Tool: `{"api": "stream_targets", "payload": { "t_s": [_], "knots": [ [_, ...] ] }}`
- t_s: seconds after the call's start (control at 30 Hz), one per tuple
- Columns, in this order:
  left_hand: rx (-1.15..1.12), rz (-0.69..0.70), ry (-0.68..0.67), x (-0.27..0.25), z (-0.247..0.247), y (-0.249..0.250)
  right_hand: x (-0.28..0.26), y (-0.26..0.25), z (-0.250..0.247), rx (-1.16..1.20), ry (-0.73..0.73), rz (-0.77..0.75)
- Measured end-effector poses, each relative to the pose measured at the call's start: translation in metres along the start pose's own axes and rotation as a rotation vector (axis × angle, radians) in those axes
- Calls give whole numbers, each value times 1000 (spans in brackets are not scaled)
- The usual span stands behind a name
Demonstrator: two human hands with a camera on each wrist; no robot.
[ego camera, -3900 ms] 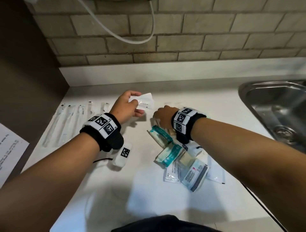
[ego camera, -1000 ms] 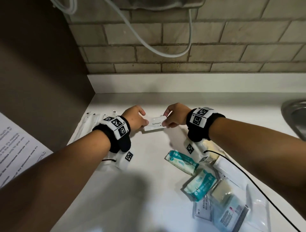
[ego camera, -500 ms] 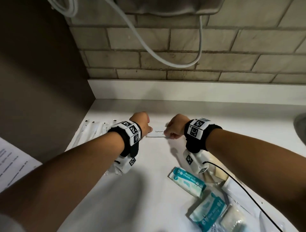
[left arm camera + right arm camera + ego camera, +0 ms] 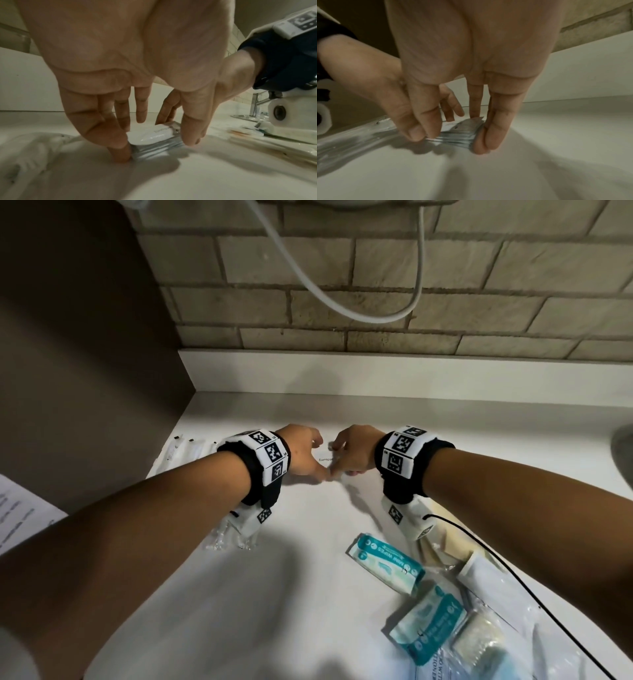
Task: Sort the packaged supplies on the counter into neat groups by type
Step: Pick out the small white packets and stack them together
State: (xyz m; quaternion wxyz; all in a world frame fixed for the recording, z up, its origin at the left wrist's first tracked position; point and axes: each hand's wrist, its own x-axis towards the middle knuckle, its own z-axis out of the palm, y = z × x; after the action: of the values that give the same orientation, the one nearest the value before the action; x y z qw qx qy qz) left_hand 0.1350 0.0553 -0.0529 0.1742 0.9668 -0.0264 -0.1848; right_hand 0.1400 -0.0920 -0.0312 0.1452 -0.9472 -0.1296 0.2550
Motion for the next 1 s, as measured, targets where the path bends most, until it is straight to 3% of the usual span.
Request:
{"api": "stream_targets", "payload": {
  "t_s": [0.2,1.0],
  "knots": [
    [185,41,29,3,1,3,1,1,2,-206,68,-93],
    [193,20,38,15,5,2,22,9,10,-190,103,-47]
  ]
}}
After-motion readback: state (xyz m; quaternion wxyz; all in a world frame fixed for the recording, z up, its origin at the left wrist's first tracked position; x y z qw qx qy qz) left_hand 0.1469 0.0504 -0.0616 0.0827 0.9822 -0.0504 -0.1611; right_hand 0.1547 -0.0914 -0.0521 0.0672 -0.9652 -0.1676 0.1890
